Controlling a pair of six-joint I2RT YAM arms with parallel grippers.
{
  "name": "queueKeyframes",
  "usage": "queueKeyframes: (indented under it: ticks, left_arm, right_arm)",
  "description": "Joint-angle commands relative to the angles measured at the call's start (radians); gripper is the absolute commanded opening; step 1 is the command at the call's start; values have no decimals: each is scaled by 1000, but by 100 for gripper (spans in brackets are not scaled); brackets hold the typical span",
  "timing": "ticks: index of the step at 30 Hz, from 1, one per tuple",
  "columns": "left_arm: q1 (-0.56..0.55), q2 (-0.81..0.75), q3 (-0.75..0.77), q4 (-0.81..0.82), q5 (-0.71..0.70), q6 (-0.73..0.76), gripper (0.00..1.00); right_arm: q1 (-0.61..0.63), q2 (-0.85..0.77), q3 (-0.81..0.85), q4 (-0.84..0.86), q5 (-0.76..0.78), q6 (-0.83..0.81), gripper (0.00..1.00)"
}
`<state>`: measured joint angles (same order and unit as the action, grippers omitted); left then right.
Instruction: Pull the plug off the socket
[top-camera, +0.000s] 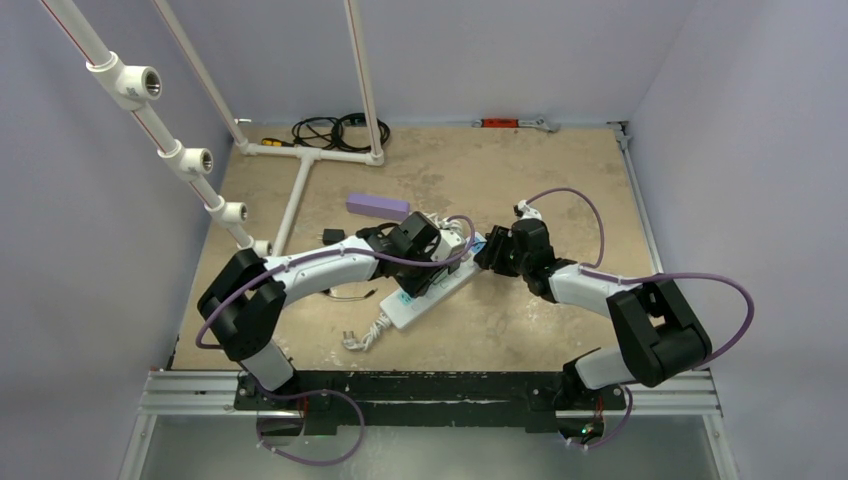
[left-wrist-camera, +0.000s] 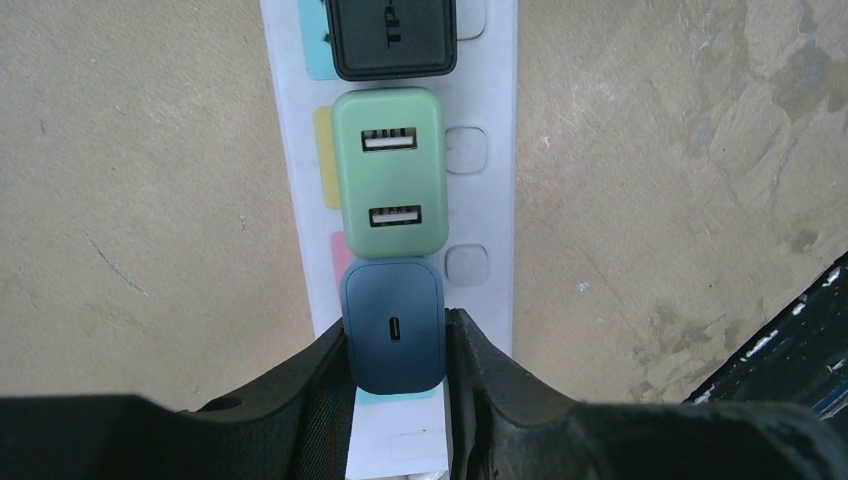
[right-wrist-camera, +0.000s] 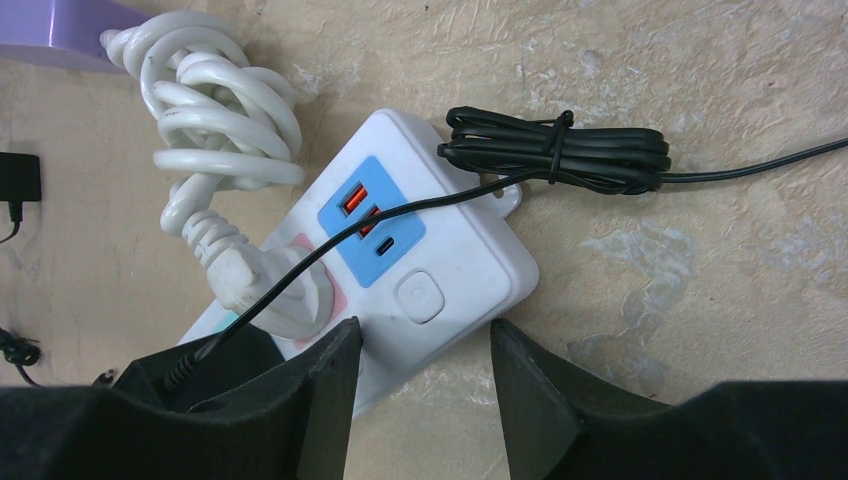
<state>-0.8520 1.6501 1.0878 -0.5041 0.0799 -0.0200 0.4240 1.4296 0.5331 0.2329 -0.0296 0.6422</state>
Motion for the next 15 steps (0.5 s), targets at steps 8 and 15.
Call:
queueKeyframes:
  ticks: [8,15]
  left_arm:
    - [-107,-21,-44,107,-321,-37,0]
    - [-147,-35,-51,99,-361,-35,0]
  right_arm:
    - [-2,11,17,-24,9,-26,53]
    - [-3,12,18,-27,16,-24,53]
